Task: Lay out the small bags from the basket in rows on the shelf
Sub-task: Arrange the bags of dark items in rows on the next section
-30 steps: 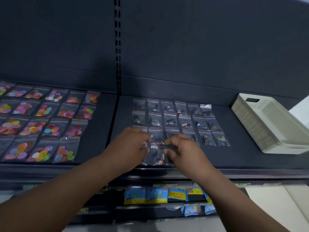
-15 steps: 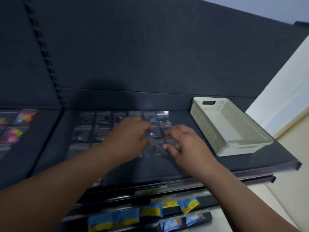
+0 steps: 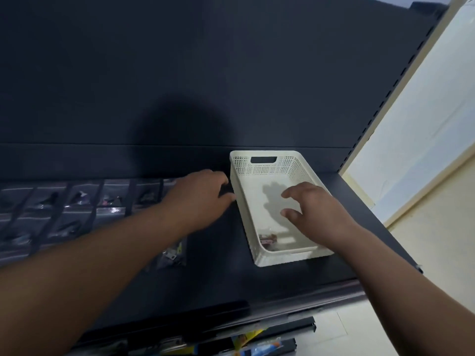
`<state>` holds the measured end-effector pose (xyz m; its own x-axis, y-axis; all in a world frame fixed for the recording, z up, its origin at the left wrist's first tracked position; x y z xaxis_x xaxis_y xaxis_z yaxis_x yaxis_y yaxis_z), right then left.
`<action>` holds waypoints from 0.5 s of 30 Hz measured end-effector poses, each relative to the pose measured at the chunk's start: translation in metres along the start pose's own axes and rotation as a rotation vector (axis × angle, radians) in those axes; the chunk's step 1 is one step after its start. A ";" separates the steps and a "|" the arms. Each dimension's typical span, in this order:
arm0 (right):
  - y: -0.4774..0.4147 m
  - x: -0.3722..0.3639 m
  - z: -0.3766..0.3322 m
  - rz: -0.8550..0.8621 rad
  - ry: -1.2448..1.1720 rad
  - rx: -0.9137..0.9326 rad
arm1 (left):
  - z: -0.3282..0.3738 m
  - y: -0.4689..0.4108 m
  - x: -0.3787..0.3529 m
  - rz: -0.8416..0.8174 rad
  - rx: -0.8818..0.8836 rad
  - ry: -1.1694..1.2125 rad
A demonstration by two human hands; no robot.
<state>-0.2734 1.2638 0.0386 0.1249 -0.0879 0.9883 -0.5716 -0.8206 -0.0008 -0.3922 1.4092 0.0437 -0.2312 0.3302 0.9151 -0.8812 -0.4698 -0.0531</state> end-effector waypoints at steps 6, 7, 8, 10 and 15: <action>-0.012 -0.020 0.026 -0.097 -0.115 -0.025 | -0.001 -0.029 -0.049 -0.259 0.340 0.523; -0.013 -0.024 0.027 -0.121 -0.142 -0.022 | 0.001 -0.029 -0.059 -0.311 0.389 0.635; -0.014 -0.027 0.029 -0.141 -0.166 -0.021 | 0.003 -0.029 -0.065 -0.348 0.421 0.706; -0.015 -0.031 0.033 -0.179 -0.217 -0.022 | 0.005 -0.032 -0.072 -0.380 0.446 0.784; -0.012 -0.046 0.029 -0.346 -0.417 -0.007 | 0.011 -0.033 -0.070 -0.356 0.425 0.887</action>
<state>-0.2489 1.2614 -0.0114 0.6174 -0.0306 0.7861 -0.4448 -0.8378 0.3167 -0.3425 1.3928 -0.0142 -0.3582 0.9075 0.2193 -0.7802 -0.4199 0.4636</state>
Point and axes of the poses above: each hand's wrist, its own y-axis away from the middle knuckle, its own x-axis out of the back of the hand, z = x × y, the point moved 10 cm from there along -y, towards the middle knuckle, and after that the axes turned 4 degrees about -z, right-handed, at the moved point
